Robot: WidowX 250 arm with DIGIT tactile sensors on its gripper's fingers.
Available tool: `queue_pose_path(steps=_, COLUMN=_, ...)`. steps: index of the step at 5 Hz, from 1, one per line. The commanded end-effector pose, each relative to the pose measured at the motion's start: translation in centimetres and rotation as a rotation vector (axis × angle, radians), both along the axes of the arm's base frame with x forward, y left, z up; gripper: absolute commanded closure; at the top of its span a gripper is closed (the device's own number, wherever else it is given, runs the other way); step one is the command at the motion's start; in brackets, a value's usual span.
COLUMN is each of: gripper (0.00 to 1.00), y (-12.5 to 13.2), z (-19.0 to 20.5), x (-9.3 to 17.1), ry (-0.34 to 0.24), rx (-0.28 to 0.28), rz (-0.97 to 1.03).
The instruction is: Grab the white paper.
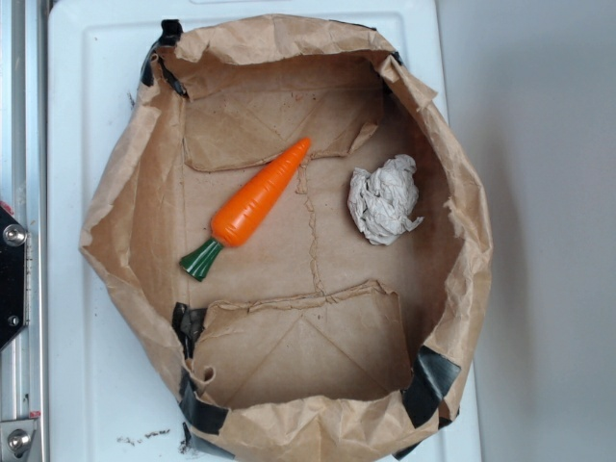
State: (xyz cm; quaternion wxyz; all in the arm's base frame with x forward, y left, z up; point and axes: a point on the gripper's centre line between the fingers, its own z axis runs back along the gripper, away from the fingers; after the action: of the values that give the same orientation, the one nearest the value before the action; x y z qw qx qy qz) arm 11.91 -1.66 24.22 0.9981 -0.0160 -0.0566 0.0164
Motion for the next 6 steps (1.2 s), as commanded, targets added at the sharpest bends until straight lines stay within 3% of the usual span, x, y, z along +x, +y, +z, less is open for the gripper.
queue_pose_path(steps=1, gripper=0.00, y=0.0, z=0.0, x=0.0, ry=0.000, rx=0.000, rz=0.000)
queue_pose_path(steps=3, gripper=0.00, y=-3.4, z=-2.0, x=7.7, ry=0.023, rx=0.111, rz=0.083)
queue_pose_path(steps=4, gripper=0.00, y=-2.9, z=-2.8, x=10.6, ry=-0.011, rx=0.062, rz=0.056)
queue_pose_path(steps=5, gripper=0.00, y=-0.4, z=-3.3, x=13.3, ry=-0.061, rx=-0.105, rz=-0.012)
queue_pose_path(steps=6, gripper=0.00, y=2.0, z=-3.7, x=14.8, ry=-0.186, rx=-0.048, rz=-0.026)
